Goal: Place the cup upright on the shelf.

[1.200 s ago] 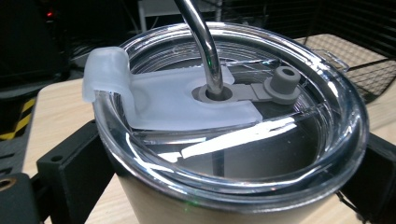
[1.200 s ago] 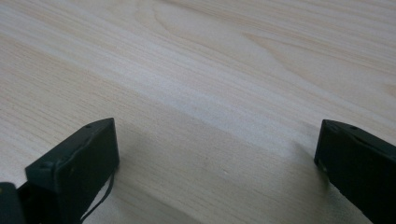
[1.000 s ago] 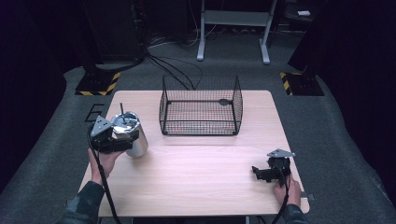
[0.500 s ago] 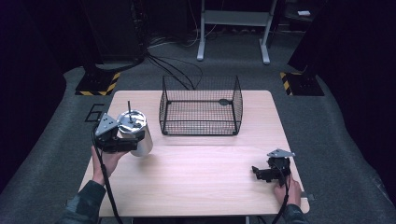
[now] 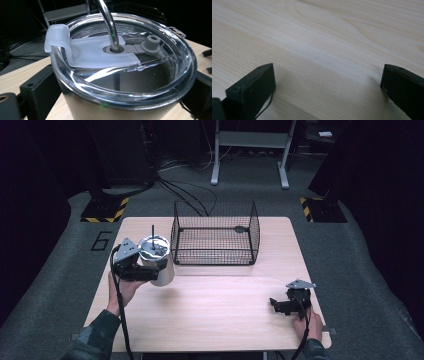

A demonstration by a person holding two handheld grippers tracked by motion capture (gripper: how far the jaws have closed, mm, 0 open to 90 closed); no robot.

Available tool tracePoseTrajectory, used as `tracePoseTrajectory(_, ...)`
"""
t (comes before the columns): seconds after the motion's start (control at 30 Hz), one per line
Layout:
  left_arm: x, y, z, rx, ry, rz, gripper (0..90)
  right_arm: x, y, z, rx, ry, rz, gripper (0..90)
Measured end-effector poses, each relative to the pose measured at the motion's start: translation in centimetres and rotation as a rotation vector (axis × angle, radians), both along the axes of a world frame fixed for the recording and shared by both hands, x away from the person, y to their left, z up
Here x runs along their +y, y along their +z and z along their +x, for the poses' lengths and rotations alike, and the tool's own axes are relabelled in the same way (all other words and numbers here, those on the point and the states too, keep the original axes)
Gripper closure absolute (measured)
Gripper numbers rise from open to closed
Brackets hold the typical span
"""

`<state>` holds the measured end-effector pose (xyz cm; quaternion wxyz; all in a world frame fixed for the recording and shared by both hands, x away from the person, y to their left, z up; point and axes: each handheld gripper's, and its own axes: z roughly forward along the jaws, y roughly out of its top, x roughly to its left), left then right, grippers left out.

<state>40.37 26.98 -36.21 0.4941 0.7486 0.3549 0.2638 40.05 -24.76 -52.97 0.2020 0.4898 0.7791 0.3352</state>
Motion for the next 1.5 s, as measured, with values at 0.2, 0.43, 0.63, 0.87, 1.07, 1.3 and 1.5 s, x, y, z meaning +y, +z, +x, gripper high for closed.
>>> tracePoseTrajectory(0.2,-0.9,0.4,0.2,0.0,-0.025,-0.006,3.7,0.0,0.0,0.0,0.0,0.0,0.0,0.0)
tracePoseTrajectory(0.43,-2.0,1.3,0.6,-0.01,-0.049,-0.005,3.7,0.0,0.0,0.0,0.0,0.0,0.0,0.0)
tracePoseTrajectory(0.63,-3.0,2.4,1.1,-0.021,-0.073,0.0,3.7,0.0,0.0,0.0,0.0,0.0,0.0,0.0)
tracePoseTrajectory(0.87,-4.0,3.0,1.8,-0.017,-0.091,-0.006,3.7,0.0,0.0,0.0,0.0,0.0,0.0,0.0)
tracePoseTrajectory(1.07,-5.0,3.6,2.6,-0.002,-0.104,-0.02,3.7,0.0,0.0,0.0,0.0,0.0,0.0,0.0)
tracePoseTrajectory(1.3,-6.0,4.4,3.3,-0.013,-0.11,-0.021,3.7,0.0,0.0,0.0,0.0,0.0,0.0,0.0)
tracePoseTrajectory(1.5,-6.8,5.1,4.0,-0.024,-0.117,-0.012,3.7,0.0,0.0,0.0,0.0,0.0,0.0,0.0)
